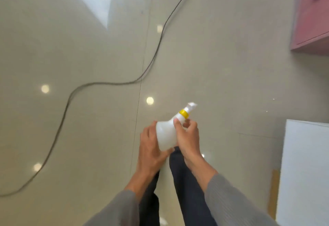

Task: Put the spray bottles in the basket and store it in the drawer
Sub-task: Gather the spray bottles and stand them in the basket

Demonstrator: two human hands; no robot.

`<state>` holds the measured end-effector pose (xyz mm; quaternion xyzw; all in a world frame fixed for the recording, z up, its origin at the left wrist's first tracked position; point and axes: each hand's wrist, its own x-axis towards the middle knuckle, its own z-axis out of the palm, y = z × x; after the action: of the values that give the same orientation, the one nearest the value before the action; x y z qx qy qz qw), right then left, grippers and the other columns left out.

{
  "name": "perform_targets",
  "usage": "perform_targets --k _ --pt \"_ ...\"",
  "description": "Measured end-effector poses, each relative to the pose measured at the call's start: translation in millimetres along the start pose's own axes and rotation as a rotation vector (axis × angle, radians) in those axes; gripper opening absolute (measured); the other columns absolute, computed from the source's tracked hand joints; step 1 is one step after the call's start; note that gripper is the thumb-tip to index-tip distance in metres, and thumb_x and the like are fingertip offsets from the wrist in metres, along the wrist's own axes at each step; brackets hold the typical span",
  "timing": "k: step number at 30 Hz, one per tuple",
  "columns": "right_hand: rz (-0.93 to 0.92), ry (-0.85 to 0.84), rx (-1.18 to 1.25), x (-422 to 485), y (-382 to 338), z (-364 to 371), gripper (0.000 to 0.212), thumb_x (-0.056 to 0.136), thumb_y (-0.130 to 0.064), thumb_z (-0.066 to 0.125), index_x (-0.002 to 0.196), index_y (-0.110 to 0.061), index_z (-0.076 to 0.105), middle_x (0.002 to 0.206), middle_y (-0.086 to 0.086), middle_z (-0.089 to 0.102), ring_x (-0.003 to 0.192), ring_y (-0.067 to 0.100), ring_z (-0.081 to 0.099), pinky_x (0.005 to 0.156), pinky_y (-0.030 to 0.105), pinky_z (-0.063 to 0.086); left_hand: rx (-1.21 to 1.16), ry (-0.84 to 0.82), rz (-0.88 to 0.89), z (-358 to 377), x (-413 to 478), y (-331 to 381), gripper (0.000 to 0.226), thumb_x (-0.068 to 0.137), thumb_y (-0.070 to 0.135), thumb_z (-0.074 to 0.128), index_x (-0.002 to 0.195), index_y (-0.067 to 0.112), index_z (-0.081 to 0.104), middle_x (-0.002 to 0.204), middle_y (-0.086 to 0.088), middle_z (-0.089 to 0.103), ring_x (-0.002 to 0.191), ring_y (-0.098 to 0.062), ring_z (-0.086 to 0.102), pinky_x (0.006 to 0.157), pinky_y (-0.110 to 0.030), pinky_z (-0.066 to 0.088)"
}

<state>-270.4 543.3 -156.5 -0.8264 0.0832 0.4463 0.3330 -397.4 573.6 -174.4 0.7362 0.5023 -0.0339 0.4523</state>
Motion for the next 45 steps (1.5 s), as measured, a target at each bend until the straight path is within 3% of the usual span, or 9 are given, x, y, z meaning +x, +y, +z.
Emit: perform_targets --k 5,10,18,21,25,30,36,41,45 --pt "-0.067 0.172 0.236 -81.2 -40.8 -94.8 0.019 0.094 -0.046 0.058 0.097 -0.029 0.049 0.095 -0.002 0.064 0.085 0.013 0.065 0.071 0.035 0.055 0.083 -0.071 0.282 -18.9 -40.5 103.9 0.103 0.067 0.051 0.083 0.147 0.028 0.022 0.143 0.002 0.04 0.126 -0.016 0.045 0.097 -0.031 0.047" --pt "-0.203 0.373 0.444 -144.5 -28.1 -190.9 0.009 0.094 -0.032 0.064 0.099 -0.029 0.057 0.097 -0.009 0.069 0.096 0.012 0.068 0.087 0.033 0.052 0.138 -0.253 0.598 -14.9 -69.4 179.7 0.091 0.078 0.081 0.05 0.146 0.023 0.036 0.142 0.022 0.034 0.131 0.004 0.034 0.107 -0.02 0.034" --pt "-0.202 0.855 0.747 -195.6 80.6 -319.8 0.036 0.082 -0.03 0.064 0.109 -0.055 0.059 0.102 -0.022 0.073 0.095 -0.006 0.068 0.083 0.003 0.046 0.174 -0.639 0.908 101.6 -160.2 275.8 0.082 0.08 0.075 0.057 0.147 0.031 0.036 0.141 0.011 0.044 0.124 0.0 0.046 0.099 0.002 0.026" --pt "-0.215 1.146 0.875 -201.2 125.7 -369.5 0.05 0.088 -0.016 0.064 0.11 -0.061 0.062 0.107 -0.014 0.074 0.098 -0.007 0.068 0.09 0.007 0.048 0.185 -0.737 1.037 165.1 -203.0 309.1 0.08 0.08 0.072 0.061 0.146 0.031 0.039 0.138 0.008 0.046 0.114 -0.009 0.058 0.093 -0.018 0.05" --pt "-0.225 1.381 0.955 -214.1 184.1 -430.1 0.037 0.08 -0.039 0.066 0.115 -0.049 0.065 0.12 0.02 0.067 0.105 0.003 0.069 0.095 0.015 0.051 0.228 -0.84 1.154 232.6 -256.1 346.9 0.082 0.078 0.069 0.067 0.146 0.033 0.038 0.14 0.004 0.049 0.1 -0.016 0.065 0.08 -0.043 0.059" --pt "-0.172 1.445 0.751 -231.5 250.5 -482.2 0.024 0.09 -0.035 0.07 0.114 -0.036 0.067 0.121 0.0 0.068 0.114 0.024 0.066 0.097 0.046 0.053 0.364 -0.912 1.22 289.2 -304.7 382.0 0.081 0.079 0.07 0.062 0.146 0.041 0.028 0.149 0.01 0.044 0.131 -0.006 0.05 0.088 -0.047 0.056" --pt "-0.136 1.479 0.724 -220.3 282.7 -526.4 0.04 0.085 -0.039 0.074 0.114 -0.013 0.067 0.115 -0.009 0.071 0.107 0.015 0.068 0.092 0.037 0.057 0.453 -0.919 1.282 352.0 -330.3 415.4 0.077 0.082 0.049 0.071 0.147 0.02 0.041 0.143 0.002 0.051 0.129 -0.009 0.05 0.095 -0.012 0.044" --pt "-0.069 1.476 0.701 -200.6 302.0 -548.1 0.039 0.084 -0.028 0.078 0.118 -0.015 0.066 0.112 -0.006 0.072 0.105 0.013 0.069 0.088 0.033 0.059 0.487 -0.986 1.334 394.7 -335.2 423.7 0.072 0.078 0.023 0.081 0.14 0.003 0.05 0.142 -0.015 0.054 0.131 -0.028 0.054 0.093 -0.043 0.057" --pt "-0.069 1.441 0.744 -177.8 317.9 -555.9 0.038 0.087 -0.019 0.078 0.122 -0.021 0.064 0.113 -0.008 0.071 0.106 0.007 0.068 0.09 0.026 0.057 0.487 -0.983 1.36 422.9 -333.1 430.9 0.06 0.08 0.016 0.078 0.134 0.002 0.056 0.142 -0.016 0.055 0.131 -0.029 0.053 0.095 -0.044 0.055"
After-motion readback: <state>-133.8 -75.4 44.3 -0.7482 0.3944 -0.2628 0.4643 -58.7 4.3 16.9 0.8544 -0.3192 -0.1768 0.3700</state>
